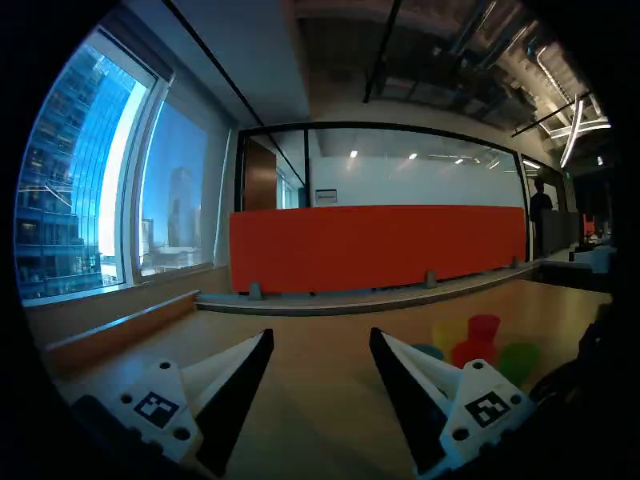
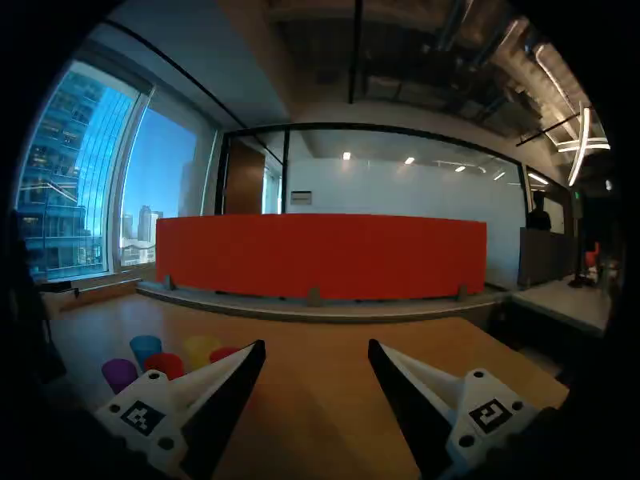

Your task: Pour water

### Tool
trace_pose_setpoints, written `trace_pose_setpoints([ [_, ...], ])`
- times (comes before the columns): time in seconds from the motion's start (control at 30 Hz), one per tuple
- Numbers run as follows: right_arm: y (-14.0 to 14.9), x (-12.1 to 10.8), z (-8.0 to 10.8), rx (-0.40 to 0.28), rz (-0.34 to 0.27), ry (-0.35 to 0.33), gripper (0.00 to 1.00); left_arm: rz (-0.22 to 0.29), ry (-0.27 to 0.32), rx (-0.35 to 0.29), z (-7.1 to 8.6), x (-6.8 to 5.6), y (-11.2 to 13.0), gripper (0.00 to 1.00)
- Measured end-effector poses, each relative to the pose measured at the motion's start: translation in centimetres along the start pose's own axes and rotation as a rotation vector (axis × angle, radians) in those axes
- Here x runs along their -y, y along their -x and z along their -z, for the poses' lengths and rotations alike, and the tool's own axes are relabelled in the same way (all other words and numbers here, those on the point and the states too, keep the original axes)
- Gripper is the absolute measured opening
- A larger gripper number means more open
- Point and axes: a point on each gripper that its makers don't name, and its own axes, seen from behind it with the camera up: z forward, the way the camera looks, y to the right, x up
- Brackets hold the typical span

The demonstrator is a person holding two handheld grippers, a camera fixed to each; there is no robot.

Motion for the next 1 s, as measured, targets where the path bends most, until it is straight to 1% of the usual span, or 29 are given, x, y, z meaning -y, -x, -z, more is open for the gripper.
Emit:
trace_pose_setpoints([
  [0.2, 0.4, 0.2, 0.2, 0.02, 0.003, 0.003, 0.99, 0.008, -0.013, 0.0, 0.1, 0.6, 1.2, 0.89],
  [0.5, 0.9, 0.2, 0.3, 0.038, -0.005, 0.009, 0.99, 0.02, -0.027, 0.017, 0.1, 1.5, 3.4, 0.89],
  [0.7, 0.9, 0.5, 0.2, 0.046, -0.004, 0.003, 0.99, 0.029, -0.022, 0.023, 0.0, 1.6, 4.3, 0.89],
  [1.0, 1.0, 0.7, 0.1, 0.047, 0.001, 0.0, 0.99, 0.032, -0.016, 0.027, 0.0, 1.5, 4.6, 0.89],
])
